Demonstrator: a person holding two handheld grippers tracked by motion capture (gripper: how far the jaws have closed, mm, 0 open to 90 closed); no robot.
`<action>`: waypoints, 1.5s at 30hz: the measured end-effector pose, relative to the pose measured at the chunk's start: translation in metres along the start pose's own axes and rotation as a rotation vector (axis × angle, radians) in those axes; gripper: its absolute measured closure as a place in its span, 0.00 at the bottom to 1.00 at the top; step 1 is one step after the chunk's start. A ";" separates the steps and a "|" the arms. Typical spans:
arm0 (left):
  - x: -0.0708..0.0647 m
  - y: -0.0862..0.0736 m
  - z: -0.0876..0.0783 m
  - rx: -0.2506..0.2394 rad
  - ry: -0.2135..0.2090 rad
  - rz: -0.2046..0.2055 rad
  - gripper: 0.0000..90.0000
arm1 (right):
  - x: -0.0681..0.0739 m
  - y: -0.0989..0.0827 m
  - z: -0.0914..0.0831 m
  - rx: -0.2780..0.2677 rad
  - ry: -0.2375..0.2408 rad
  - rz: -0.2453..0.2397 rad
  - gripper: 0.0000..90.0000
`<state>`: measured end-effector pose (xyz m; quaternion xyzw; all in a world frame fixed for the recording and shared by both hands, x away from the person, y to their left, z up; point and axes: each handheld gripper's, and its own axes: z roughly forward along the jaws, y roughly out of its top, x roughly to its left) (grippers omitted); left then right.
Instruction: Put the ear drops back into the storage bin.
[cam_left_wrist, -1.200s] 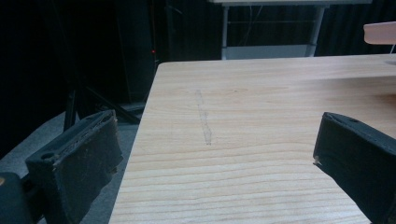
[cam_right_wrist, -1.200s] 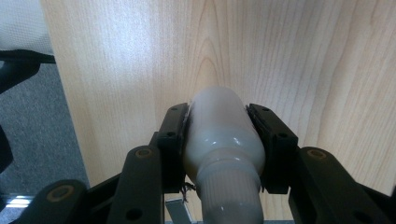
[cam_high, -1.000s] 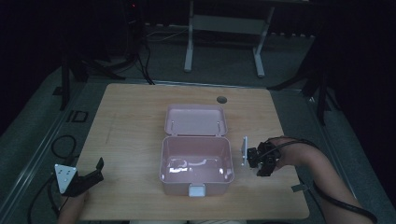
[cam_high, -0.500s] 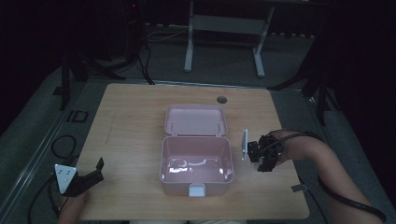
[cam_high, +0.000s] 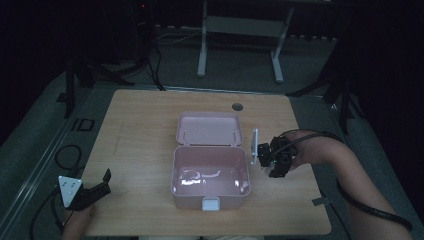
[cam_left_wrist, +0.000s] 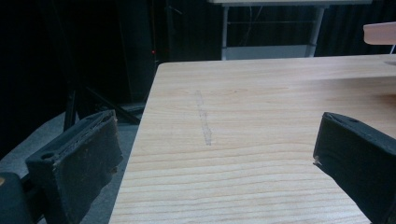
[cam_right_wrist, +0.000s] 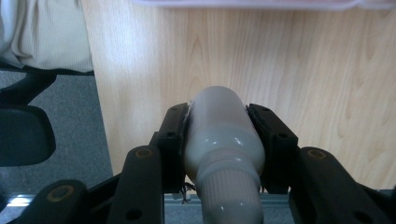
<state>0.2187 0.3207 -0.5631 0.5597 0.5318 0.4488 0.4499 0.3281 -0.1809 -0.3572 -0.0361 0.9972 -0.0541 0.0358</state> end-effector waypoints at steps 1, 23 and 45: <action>0.000 0.000 0.000 0.000 -0.001 0.001 0.01 | 0.000 0.002 -0.002 -0.006 0.001 -0.002 0.66; 0.000 0.000 0.000 0.000 -0.002 -0.002 0.01 | -0.004 0.059 -0.015 -0.021 -0.017 -0.076 0.66; 0.001 0.000 0.000 0.001 -0.002 -0.003 0.01 | -0.010 0.093 0.024 -0.001 0.032 -0.111 0.66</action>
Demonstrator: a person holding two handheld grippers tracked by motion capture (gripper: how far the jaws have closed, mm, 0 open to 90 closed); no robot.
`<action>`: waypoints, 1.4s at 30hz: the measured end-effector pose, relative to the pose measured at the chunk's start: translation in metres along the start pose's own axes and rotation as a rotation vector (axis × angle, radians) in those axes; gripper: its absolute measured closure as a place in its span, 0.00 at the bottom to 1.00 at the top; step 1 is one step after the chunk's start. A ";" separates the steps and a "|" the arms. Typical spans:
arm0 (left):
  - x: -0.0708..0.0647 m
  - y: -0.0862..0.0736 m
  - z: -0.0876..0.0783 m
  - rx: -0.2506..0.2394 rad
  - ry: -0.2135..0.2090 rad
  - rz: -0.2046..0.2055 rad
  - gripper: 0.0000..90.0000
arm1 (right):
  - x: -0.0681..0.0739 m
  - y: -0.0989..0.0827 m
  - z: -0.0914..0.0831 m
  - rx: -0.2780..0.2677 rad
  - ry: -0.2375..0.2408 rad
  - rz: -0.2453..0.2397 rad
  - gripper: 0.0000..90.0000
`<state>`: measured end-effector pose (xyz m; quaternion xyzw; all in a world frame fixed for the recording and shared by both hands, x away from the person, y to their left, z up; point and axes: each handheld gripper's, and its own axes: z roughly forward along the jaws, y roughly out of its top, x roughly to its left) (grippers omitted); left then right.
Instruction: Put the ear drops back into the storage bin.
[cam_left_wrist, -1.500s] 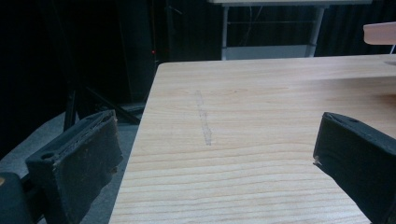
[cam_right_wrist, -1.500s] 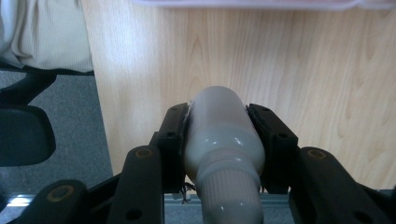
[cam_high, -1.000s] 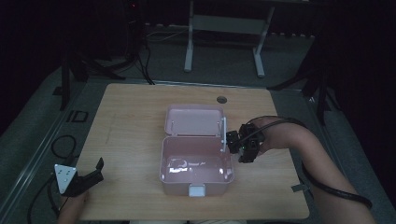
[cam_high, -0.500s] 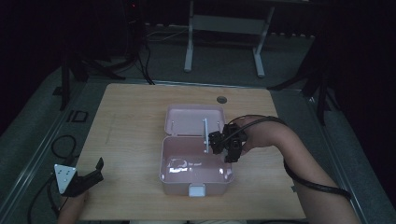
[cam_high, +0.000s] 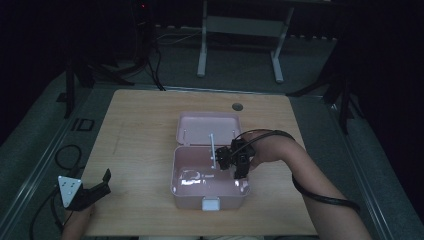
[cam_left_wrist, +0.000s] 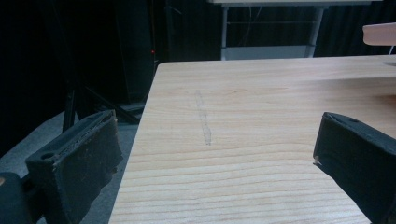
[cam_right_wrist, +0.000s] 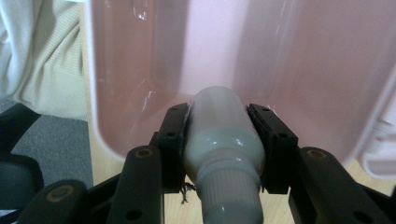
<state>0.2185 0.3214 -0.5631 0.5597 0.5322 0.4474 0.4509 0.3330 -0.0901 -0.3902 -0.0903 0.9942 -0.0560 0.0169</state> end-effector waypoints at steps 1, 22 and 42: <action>0.000 0.000 0.000 0.000 0.001 0.000 0.01 | -0.001 0.001 0.007 0.000 0.006 -0.003 0.66; 0.000 0.000 0.000 -0.001 0.001 -0.001 0.01 | -0.005 0.014 0.071 0.023 0.069 0.042 0.66; 0.000 0.000 0.000 -0.001 0.000 0.002 0.01 | -0.003 0.024 0.102 0.120 0.079 0.028 0.66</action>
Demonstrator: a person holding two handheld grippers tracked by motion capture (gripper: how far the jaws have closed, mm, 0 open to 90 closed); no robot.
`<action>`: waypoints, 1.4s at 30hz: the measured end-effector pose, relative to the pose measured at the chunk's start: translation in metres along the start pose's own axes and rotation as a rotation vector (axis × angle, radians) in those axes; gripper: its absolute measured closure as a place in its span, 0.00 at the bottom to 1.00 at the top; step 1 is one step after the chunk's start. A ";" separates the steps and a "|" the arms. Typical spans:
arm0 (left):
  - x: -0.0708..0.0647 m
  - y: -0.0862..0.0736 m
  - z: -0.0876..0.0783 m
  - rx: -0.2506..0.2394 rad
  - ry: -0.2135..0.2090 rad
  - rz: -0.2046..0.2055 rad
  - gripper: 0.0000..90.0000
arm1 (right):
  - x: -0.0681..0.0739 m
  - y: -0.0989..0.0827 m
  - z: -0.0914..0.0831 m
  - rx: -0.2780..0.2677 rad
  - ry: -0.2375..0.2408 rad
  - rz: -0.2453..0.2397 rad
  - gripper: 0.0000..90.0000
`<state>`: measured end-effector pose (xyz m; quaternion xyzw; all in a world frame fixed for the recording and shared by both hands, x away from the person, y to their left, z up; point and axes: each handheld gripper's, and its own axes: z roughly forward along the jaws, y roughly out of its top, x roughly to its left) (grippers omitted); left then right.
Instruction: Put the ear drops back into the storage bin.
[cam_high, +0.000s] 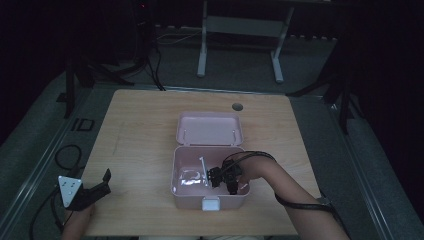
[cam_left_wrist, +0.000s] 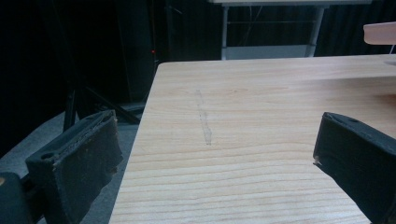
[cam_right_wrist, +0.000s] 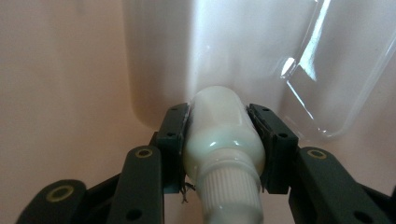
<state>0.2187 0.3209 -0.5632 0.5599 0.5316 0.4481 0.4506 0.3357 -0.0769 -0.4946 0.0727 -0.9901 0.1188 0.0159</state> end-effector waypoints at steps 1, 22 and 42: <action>0.000 0.000 0.000 0.000 0.000 0.000 0.01 | 0.000 0.000 0.001 0.006 -0.004 -0.005 0.66; 0.000 0.000 0.000 0.001 0.000 0.000 0.01 | 0.005 -0.018 -0.040 -0.110 -0.041 0.008 0.49; 0.000 0.000 0.000 0.001 0.001 0.003 0.01 | 0.007 -0.061 -0.094 -0.257 -0.085 0.114 0.17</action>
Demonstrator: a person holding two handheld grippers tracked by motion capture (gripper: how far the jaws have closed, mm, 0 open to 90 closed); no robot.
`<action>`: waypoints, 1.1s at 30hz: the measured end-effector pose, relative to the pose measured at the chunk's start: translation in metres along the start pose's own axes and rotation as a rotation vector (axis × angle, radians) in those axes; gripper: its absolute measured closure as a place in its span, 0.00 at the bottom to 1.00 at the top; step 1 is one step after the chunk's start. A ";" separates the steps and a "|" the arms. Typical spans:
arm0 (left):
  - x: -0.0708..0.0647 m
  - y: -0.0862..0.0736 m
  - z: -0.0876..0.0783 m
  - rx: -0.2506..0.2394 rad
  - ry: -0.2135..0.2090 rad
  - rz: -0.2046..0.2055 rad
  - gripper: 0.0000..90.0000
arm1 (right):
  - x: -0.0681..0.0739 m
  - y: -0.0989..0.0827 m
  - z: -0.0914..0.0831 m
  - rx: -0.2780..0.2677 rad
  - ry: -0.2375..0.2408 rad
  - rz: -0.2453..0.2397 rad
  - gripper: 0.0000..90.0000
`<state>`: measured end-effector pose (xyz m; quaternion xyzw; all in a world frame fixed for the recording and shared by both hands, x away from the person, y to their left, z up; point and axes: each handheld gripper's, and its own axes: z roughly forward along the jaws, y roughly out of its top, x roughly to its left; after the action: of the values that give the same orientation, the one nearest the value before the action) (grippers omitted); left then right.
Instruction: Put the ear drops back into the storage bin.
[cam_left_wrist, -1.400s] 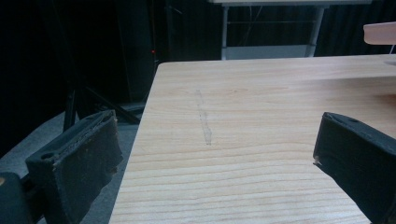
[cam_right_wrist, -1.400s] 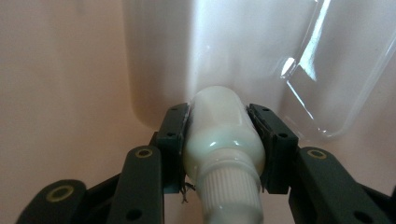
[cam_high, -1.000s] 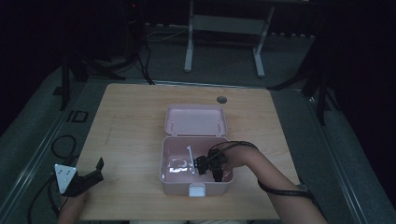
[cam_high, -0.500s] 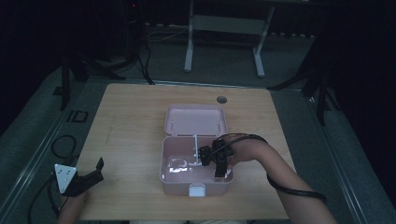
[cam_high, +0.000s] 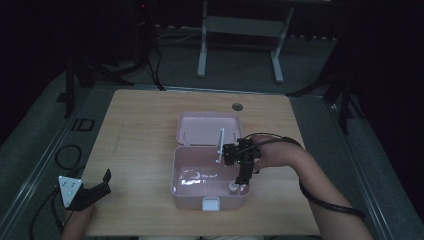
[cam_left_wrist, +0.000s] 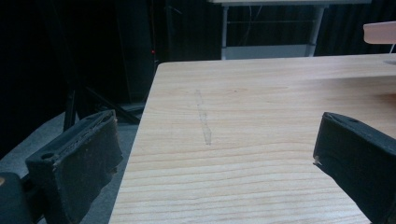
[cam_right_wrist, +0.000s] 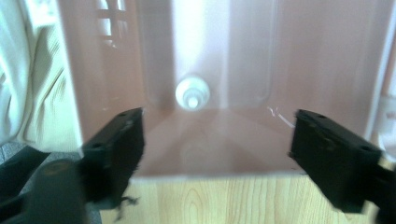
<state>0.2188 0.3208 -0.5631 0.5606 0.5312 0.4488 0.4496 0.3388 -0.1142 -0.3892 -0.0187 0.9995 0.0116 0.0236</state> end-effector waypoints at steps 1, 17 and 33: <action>0.000 0.000 0.000 0.000 0.000 -0.001 0.01 | 0.000 -0.003 -0.003 -0.011 -0.006 0.008 0.17; 0.000 0.000 0.000 0.001 0.003 -0.001 0.01 | -0.004 -0.075 -0.020 -0.083 -0.058 0.138 0.17; 0.000 0.000 0.000 0.000 0.003 -0.001 0.01 | -0.004 -0.112 0.040 -0.097 -0.059 0.220 0.17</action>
<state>0.2187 0.3204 -0.5631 0.5598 0.5322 0.4490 0.4491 0.3485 -0.2250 -0.4314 0.0903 0.9926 0.0631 0.0505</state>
